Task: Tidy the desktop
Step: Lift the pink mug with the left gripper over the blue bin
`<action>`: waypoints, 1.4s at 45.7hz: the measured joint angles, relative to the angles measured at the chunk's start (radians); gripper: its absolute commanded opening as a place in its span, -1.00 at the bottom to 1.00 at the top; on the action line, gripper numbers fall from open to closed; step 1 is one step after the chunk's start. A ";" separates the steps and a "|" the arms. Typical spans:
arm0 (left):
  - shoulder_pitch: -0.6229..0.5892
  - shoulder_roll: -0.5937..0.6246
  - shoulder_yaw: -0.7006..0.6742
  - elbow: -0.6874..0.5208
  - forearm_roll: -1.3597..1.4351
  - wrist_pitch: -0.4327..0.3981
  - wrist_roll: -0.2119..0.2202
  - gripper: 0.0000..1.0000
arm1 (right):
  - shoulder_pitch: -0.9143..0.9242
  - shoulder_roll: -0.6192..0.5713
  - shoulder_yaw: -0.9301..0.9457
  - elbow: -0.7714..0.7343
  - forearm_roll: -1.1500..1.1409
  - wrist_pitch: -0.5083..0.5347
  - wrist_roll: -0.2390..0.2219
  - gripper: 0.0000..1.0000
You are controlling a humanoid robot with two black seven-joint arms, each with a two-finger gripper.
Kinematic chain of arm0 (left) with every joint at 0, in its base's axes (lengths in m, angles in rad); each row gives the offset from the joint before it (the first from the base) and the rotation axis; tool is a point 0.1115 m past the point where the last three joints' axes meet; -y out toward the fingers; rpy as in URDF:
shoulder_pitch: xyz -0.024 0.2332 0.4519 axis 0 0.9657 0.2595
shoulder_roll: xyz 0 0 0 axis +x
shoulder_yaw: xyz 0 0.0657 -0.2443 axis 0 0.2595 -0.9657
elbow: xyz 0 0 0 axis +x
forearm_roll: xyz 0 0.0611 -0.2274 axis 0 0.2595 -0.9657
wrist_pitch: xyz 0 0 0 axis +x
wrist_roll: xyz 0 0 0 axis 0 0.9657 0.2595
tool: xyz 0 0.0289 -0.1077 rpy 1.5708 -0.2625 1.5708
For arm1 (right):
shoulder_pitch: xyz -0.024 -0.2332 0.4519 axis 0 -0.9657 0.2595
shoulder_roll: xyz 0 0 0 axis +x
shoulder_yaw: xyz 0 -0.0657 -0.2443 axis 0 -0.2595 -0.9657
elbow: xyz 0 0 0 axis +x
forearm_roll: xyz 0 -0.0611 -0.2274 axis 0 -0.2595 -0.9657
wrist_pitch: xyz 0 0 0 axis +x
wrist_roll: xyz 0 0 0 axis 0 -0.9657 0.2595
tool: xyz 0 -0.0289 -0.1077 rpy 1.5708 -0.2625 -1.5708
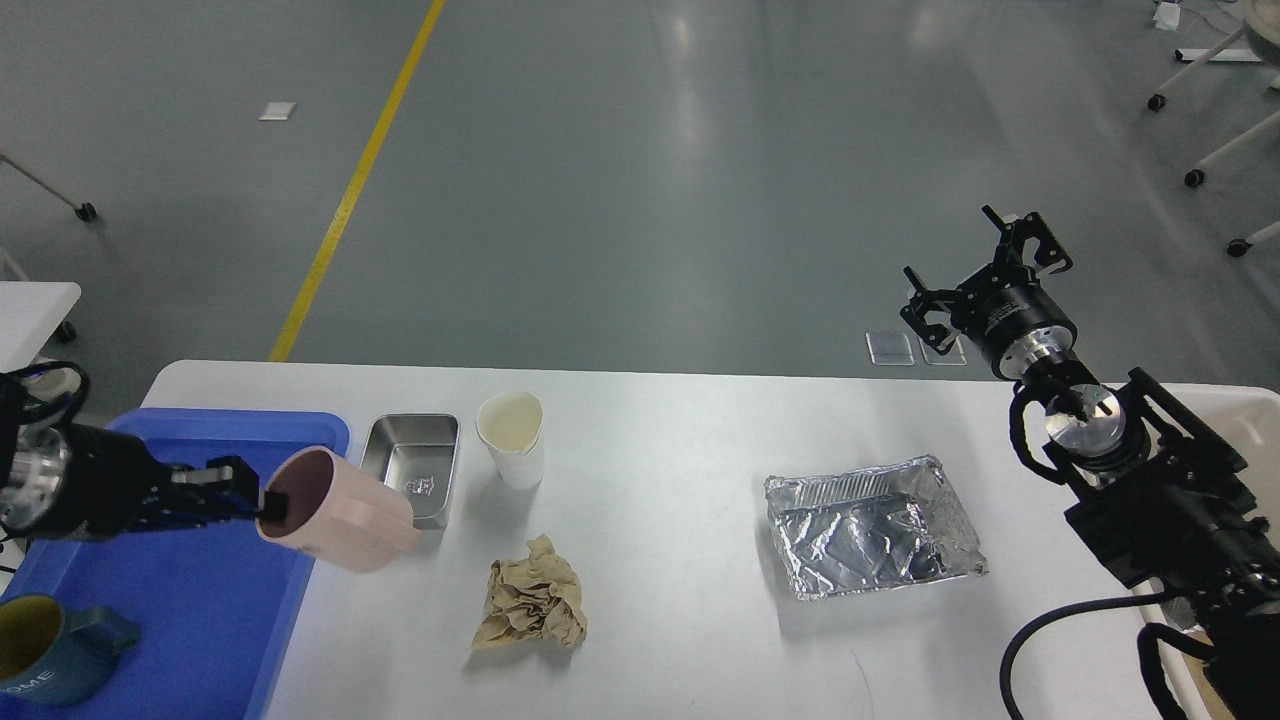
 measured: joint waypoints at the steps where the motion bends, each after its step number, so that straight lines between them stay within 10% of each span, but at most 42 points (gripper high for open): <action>1: 0.001 0.015 -0.009 0.001 -0.021 0.002 0.000 -1.00 | 0.001 0.000 0.000 0.000 0.000 0.000 0.000 1.00; 28: -0.001 0.302 -0.112 0.018 -0.323 0.012 0.000 -1.00 | 0.009 0.015 -0.001 0.000 -0.001 -0.002 0.000 1.00; 46: 0.010 0.267 -0.008 0.152 -0.391 0.020 -0.015 -1.00 | 0.009 0.019 -0.001 0.001 -0.017 -0.002 -0.001 1.00; 64: 0.016 0.185 0.137 0.308 -0.417 0.033 -0.122 -1.00 | 0.010 0.032 0.000 -0.002 -0.023 -0.002 -0.001 1.00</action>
